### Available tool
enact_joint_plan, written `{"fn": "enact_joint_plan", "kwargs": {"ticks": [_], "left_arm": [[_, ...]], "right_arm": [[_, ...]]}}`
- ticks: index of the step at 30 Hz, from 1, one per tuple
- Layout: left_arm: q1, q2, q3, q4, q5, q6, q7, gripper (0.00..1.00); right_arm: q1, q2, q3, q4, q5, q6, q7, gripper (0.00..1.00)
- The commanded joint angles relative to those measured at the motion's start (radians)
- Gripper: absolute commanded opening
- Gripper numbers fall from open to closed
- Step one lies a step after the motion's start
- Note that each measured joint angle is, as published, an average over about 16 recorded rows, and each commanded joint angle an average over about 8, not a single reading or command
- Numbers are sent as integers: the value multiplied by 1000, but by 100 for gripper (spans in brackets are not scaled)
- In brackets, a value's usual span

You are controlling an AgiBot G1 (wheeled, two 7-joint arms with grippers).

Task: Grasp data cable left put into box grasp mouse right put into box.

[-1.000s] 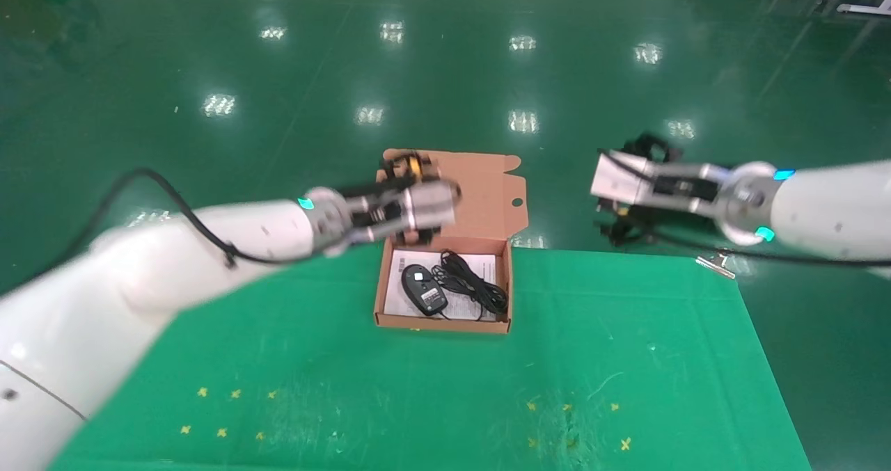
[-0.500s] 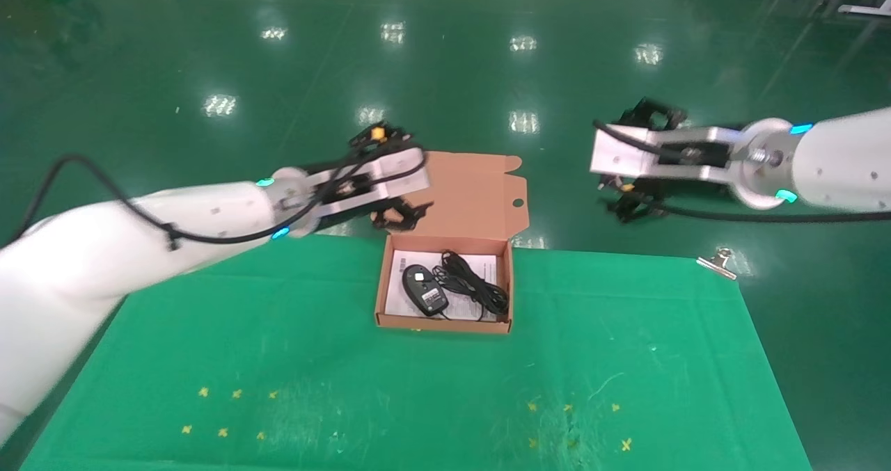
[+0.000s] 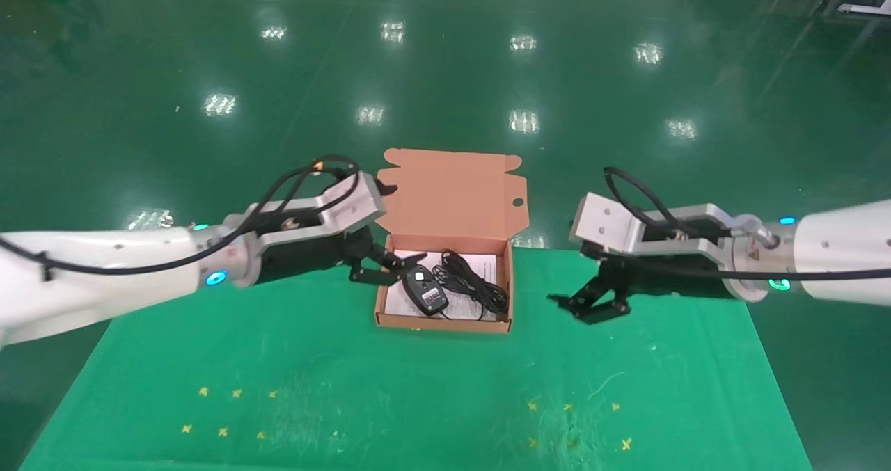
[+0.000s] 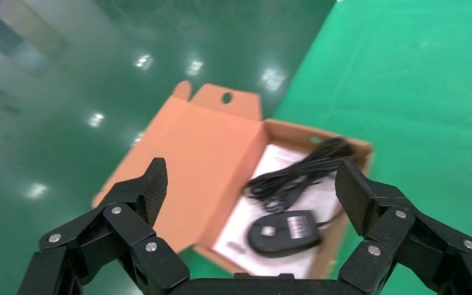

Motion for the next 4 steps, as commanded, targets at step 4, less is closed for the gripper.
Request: {"fn": "enact_joint_plan", "kwargs": {"ticks": [4], "left_arm": [[37, -51, -47, -34, -86, 80, -13, 100]], "right_arm": [[-71, 16, 101, 4, 95, -70, -38, 100]]}}
